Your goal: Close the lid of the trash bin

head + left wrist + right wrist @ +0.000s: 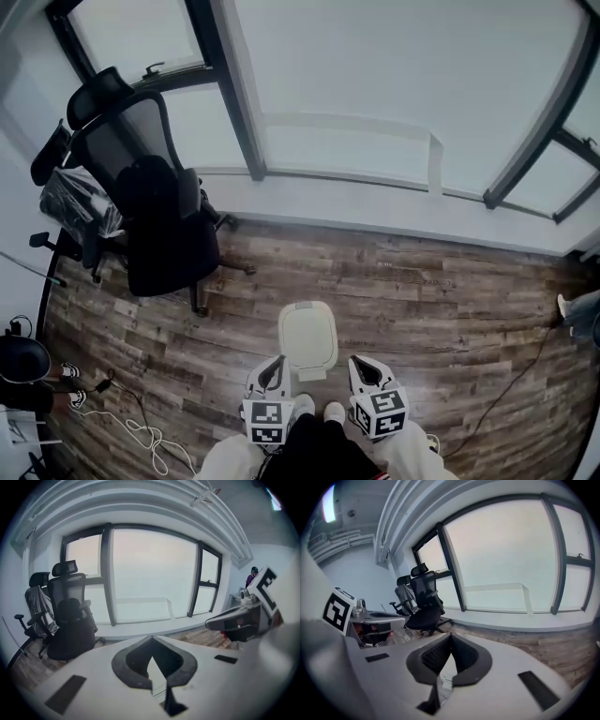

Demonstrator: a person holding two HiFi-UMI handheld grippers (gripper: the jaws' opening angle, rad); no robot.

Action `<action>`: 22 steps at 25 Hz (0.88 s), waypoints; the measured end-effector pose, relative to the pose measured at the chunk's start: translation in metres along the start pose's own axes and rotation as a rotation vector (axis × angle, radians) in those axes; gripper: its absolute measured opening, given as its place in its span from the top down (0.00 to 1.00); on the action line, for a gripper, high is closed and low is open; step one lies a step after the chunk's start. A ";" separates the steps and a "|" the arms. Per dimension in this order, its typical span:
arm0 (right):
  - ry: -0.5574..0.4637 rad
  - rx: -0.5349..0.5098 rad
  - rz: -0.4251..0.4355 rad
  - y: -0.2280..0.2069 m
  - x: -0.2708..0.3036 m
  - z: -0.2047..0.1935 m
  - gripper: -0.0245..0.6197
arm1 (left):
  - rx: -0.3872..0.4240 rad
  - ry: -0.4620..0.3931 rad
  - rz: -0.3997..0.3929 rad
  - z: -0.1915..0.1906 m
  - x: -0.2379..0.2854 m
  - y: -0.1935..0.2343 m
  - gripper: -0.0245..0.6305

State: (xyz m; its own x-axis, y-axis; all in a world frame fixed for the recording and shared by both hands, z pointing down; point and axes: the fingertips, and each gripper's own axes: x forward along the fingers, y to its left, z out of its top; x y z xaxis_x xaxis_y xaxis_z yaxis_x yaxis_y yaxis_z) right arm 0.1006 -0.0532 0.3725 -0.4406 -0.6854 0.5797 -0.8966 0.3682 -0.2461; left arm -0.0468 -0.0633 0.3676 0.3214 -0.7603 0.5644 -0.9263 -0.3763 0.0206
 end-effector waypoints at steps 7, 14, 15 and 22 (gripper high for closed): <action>-0.072 -0.011 0.015 0.022 -0.072 0.044 0.93 | -0.008 -0.074 -0.002 0.065 -0.070 -0.016 0.96; -0.138 -0.018 0.022 0.047 -0.134 0.075 0.93 | -0.007 -0.159 -0.018 0.111 -0.125 -0.030 0.96; -0.148 -0.025 0.025 0.052 -0.142 0.078 0.93 | -0.006 -0.160 -0.029 0.113 -0.133 -0.033 0.96; -0.246 -0.092 -0.016 0.070 -0.178 0.108 0.93 | -0.004 -0.185 -0.038 0.123 -0.169 -0.038 0.96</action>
State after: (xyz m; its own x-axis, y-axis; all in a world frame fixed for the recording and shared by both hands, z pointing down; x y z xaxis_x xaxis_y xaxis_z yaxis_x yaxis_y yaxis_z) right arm 0.1111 0.0266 0.1685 -0.4343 -0.8196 0.3737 -0.9006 0.4042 -0.1599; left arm -0.0421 0.0139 0.1697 0.3864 -0.8304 0.4014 -0.9135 -0.4045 0.0427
